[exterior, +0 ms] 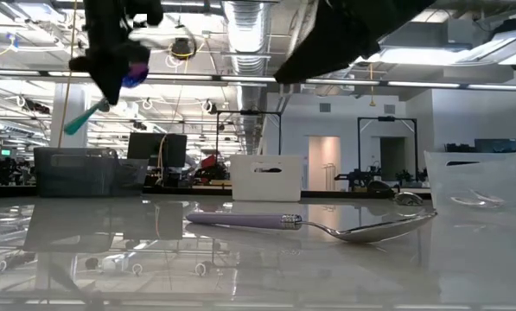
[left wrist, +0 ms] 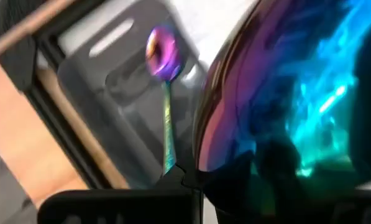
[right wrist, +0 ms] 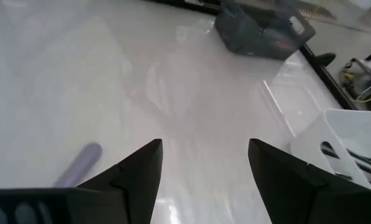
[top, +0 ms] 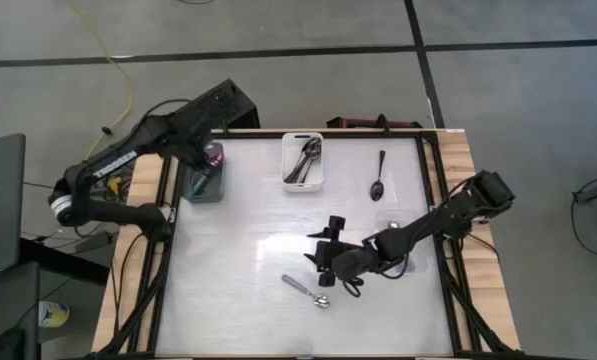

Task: Sort silverware by color (type)
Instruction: Put the blue spoon into the black bin, then put the violet spoon into the transparent bin

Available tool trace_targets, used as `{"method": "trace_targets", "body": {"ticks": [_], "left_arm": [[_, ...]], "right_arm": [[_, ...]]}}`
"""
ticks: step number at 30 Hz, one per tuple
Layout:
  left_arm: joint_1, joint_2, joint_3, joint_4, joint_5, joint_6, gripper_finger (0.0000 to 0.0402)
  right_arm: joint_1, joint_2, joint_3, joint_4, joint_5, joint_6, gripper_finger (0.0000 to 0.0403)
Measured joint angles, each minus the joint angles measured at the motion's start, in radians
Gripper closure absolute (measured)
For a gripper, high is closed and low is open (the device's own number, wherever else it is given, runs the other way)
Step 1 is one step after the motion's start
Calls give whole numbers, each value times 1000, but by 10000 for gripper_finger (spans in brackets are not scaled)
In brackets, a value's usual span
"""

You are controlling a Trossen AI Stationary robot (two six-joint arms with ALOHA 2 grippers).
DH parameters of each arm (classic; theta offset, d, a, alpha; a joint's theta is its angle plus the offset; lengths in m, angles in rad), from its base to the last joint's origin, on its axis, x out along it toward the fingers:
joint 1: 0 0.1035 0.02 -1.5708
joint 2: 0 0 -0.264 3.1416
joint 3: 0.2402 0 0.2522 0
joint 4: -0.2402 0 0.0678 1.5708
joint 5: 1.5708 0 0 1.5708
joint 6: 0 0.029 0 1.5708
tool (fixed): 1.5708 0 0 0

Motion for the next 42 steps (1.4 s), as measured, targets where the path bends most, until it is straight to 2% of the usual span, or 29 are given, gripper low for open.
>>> {"method": "trace_targets", "body": {"ticks": [3, 7, 15, 21, 25, 32, 35, 38, 42], "left_arm": [[91, 45, -11, -12, 63, 43, 401], [153, 126, -11, -9, 125, 85, 401], [215, 334, -11, -60, 36, 130, 401], [214, 412, -11, -59, -14, 126, 401], [214, 417, -11, -59, -25, 117, 384], [214, 417, -6, -66, -54, 120, 321], [214, 415, 32, -88, -65, 120, 298], [203, 373, 86, -107, -27, 118, 288], [135, 237, 120, -56, 56, 110, 286]], "right_arm": [[2, 2, 2, -13, -15, 32, 140], [16, 3, 1, -15, -21, 53, 141], [37, 3, 1, -43, -21, 80, 141], [41, 3, 1, -66, -20, 87, 141], [40, 3, 1, -71, -20, 87, 141], [39, 3, 1, -69, -20, 87, 141], [39, 3, 1, -69, -22, 87, 141], [41, 3, 1, -67, -101, 101, 141], [57, 3, 1, -48, -242, 180, 141]]}}
